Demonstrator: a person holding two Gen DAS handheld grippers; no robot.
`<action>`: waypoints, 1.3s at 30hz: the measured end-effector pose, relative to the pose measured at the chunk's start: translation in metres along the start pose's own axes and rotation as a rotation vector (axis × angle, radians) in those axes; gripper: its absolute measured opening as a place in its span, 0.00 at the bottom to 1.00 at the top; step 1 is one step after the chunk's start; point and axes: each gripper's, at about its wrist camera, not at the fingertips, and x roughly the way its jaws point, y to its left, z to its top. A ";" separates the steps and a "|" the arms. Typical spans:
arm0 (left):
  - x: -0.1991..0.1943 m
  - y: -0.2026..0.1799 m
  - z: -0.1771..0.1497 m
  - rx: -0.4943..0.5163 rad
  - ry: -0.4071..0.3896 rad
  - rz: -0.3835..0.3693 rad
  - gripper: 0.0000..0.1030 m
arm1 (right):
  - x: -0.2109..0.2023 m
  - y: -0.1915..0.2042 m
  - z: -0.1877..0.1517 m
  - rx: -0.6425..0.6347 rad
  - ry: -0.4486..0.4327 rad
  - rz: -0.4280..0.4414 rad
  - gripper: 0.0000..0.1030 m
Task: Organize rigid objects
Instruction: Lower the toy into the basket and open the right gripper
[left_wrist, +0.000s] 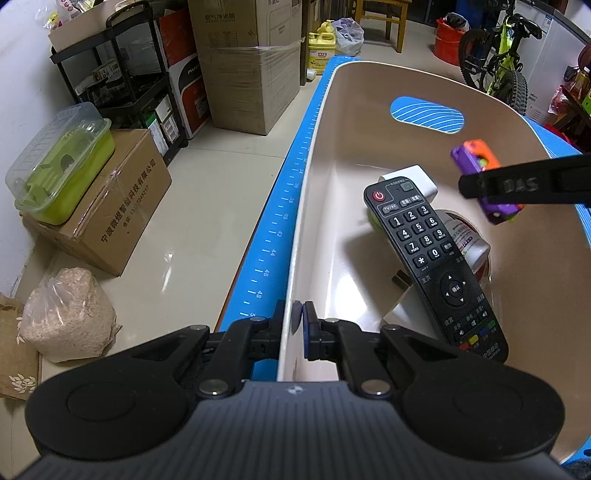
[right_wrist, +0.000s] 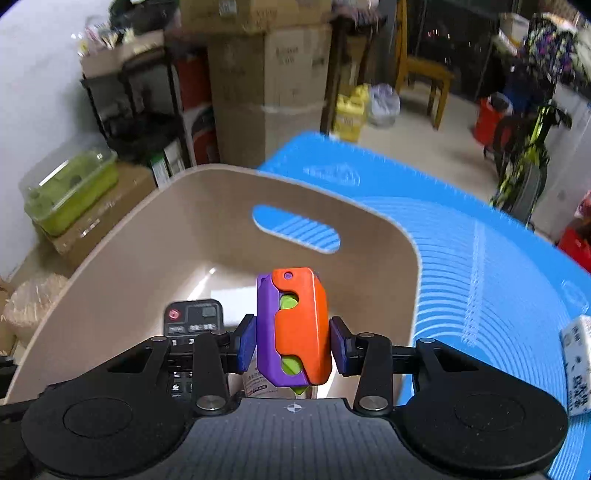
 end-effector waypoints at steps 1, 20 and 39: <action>0.000 0.000 0.000 0.000 0.000 0.001 0.09 | 0.005 0.000 0.000 -0.001 0.012 -0.010 0.45; 0.000 -0.001 0.001 0.002 0.001 0.005 0.09 | 0.023 0.026 -0.003 -0.145 0.077 -0.041 0.45; -0.001 -0.003 0.001 0.004 -0.003 0.017 0.10 | -0.008 0.011 -0.004 -0.058 0.019 -0.021 0.49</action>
